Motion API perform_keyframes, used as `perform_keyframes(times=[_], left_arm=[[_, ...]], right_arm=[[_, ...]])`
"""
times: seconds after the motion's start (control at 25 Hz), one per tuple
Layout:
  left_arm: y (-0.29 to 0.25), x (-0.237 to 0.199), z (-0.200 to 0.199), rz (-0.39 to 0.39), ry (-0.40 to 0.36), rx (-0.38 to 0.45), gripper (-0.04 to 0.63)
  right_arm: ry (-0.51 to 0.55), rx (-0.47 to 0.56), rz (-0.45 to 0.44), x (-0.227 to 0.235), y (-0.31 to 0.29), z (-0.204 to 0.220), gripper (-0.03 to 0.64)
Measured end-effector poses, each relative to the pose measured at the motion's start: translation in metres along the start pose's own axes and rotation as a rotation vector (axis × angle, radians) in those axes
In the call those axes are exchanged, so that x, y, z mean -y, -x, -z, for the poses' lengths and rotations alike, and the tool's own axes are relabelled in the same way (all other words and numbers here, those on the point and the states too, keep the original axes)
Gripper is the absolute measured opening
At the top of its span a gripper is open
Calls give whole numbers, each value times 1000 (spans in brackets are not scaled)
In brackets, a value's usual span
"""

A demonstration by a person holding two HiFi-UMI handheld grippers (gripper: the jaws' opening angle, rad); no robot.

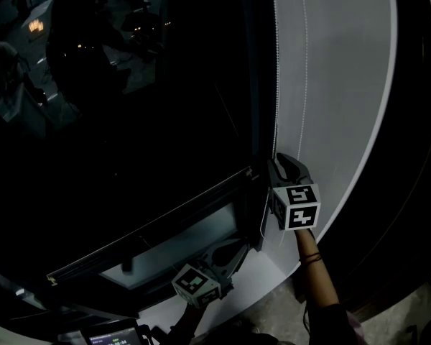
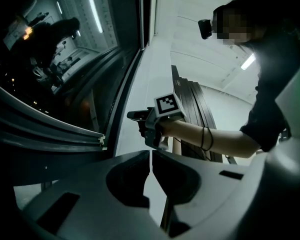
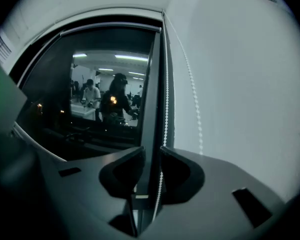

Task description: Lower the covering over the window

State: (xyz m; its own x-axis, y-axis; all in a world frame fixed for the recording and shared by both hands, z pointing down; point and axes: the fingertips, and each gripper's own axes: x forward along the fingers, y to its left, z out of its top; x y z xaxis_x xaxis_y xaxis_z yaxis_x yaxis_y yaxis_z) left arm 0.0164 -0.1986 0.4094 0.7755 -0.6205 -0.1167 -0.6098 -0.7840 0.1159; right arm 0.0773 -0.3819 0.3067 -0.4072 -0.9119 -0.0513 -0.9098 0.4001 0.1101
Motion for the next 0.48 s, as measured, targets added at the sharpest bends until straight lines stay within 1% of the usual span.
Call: perform_keyframes(times=[0.16, 0.4, 0.44, 0.48], left_arm=[[3, -4, -2, 16, -5, 7, 3], [10, -15, 0, 11, 5, 7, 3], [9, -17, 0, 10, 7, 7, 3], [9, -19, 0, 9, 9, 8, 3]], right_arm=[[22, 3, 66, 12, -23, -16, 77], [29, 23, 65, 18, -39, -30, 74], [32, 20, 68, 20, -40, -29, 67], [38, 15, 71, 22, -41, -26, 35]])
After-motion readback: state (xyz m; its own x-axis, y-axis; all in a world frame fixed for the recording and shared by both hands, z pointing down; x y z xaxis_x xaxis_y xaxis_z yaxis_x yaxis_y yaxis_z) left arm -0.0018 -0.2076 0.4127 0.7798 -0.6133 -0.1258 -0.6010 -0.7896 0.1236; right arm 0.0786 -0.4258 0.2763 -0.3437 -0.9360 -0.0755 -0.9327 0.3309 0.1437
